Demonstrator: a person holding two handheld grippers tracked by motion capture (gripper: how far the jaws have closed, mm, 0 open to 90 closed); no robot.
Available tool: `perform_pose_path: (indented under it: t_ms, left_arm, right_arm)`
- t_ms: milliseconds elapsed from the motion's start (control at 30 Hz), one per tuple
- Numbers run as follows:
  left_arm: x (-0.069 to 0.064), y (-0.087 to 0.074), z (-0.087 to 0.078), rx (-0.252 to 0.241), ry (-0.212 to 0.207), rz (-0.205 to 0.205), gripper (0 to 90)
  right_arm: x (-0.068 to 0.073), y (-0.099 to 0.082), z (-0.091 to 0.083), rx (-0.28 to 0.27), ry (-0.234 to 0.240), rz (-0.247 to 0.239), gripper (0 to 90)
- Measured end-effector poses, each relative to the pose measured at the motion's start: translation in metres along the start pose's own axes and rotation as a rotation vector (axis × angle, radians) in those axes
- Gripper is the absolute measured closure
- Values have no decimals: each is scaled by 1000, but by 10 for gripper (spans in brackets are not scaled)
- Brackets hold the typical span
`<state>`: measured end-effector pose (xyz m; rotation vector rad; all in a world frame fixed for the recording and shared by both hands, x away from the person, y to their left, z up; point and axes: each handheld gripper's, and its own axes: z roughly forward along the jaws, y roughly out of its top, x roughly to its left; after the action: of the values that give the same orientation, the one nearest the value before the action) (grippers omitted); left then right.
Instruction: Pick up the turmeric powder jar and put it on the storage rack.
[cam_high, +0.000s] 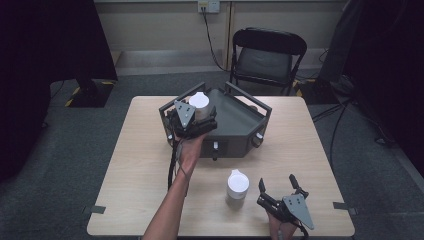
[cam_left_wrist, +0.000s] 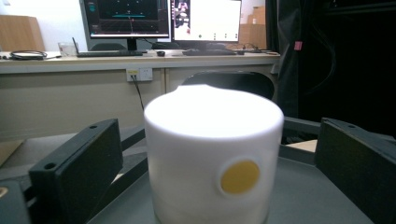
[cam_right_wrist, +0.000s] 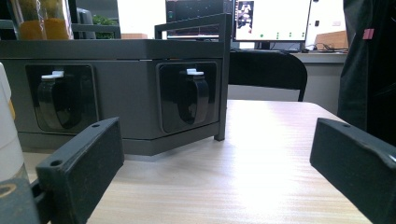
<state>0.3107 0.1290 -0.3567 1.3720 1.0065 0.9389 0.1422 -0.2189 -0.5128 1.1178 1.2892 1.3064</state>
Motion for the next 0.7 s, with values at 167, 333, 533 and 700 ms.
perform_pose_path:
  t_ms: [167,333,533,700]
  left_arm:
    - [0,-2,-6,-12,-5,-2,3]
    - [2,-3,-14,-31,-19,-19,2]
    - [0,-5,-23,-49,-12,-5,2]
    - [1,-11,-31,-49,-17,15,2]
  right_arm:
    - [0,0,0,0,-1,0,12]
    - [0,0,0,1,-3,0,12]
    - [1,0,0,0,-5,0,12]
    - [1,0,0,0,-4,-1,12]
